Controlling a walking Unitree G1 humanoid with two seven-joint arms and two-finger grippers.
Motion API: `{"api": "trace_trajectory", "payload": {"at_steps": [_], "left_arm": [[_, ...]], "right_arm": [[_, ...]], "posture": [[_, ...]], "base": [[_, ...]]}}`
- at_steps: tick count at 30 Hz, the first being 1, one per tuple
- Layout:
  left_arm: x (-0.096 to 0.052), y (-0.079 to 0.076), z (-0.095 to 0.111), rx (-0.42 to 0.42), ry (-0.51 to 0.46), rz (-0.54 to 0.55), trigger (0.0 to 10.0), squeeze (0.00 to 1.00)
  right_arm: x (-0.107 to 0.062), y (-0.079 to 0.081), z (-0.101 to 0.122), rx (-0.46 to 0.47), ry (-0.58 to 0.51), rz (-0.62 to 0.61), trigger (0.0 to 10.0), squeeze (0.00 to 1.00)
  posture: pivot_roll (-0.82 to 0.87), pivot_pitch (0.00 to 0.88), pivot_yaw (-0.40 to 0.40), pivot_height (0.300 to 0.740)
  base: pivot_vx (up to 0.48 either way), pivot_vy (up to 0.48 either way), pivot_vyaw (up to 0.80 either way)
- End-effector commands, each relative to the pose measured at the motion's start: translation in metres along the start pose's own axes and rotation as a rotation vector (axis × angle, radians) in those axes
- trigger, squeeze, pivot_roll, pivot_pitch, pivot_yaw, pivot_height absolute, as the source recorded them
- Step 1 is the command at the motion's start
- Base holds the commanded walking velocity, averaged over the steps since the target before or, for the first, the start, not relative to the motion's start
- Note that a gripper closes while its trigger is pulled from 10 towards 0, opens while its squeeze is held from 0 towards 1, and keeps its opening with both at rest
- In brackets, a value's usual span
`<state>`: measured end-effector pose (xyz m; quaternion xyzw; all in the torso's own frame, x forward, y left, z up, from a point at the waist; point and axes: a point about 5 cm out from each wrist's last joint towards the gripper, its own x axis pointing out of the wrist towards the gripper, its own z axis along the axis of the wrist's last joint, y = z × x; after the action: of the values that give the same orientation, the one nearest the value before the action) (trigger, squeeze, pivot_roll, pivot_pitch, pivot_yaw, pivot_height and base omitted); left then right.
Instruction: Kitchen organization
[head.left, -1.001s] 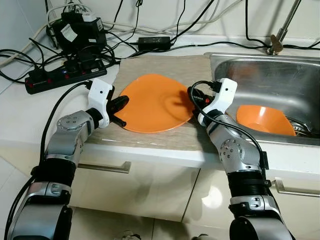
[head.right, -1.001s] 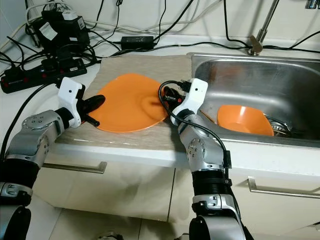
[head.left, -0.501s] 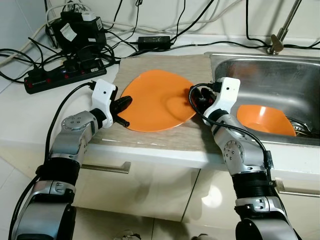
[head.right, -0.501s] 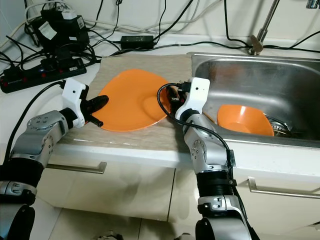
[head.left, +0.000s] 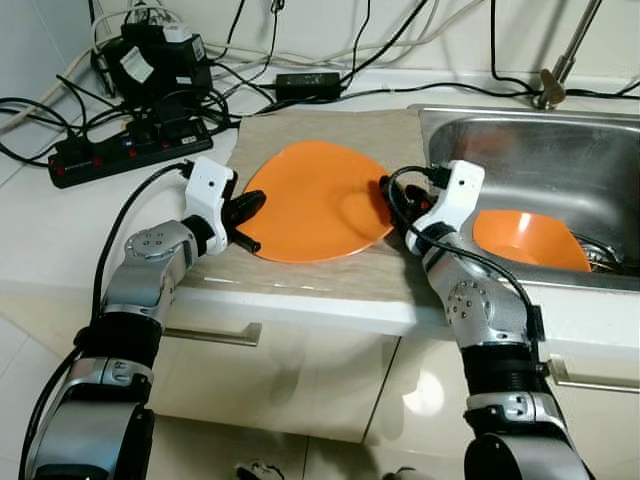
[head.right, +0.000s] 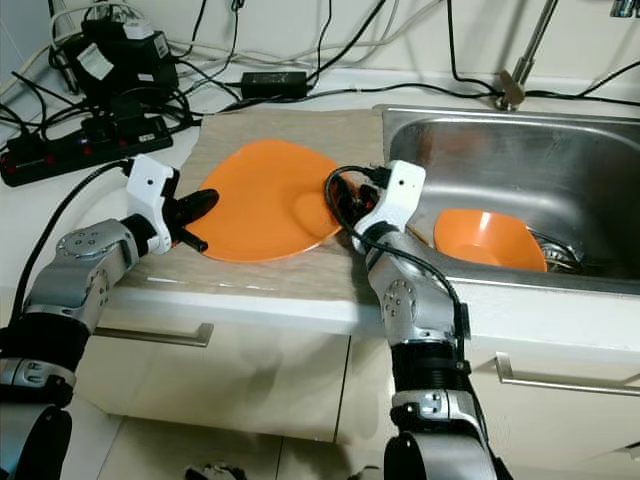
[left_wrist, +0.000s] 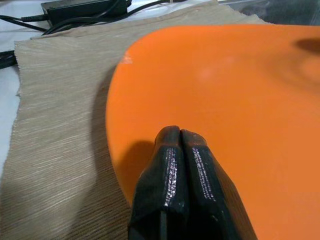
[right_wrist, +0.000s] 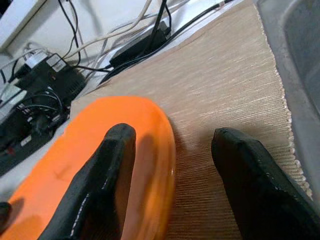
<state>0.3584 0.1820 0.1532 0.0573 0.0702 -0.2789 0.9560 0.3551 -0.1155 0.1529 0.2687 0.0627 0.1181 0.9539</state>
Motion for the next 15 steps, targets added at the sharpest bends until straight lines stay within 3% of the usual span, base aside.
{"api": "trace_trajectory", "payload": {"at_steps": [1,7,15], "left_arm": [[0.0,-0.001,-0.009,-0.013,0.045,-0.011,10.0,0.0],[0.0,-0.004,-0.006,-0.018,0.031,-0.025,10.0,0.0],[0.0,-0.006,-0.005,-0.022,0.023,-0.031,10.0,0.0]], "right_arm": [[0.0,-0.005,-0.015,0.056,0.068,-0.014,10.0,0.0],[0.004,0.002,-0.025,0.035,0.092,0.007,10.0,0.0],[0.009,0.016,-0.019,-0.088,0.057,0.077,10.0,0.0]], "posture": [[-0.05,0.0,0.035,0.715],[-0.04,0.0,0.034,0.715],[-0.04,0.0,0.029,0.715]], "base": [[0.0,0.0,0.0],[0.0,0.0,0.0],[0.0,0.0,0.0]]}}
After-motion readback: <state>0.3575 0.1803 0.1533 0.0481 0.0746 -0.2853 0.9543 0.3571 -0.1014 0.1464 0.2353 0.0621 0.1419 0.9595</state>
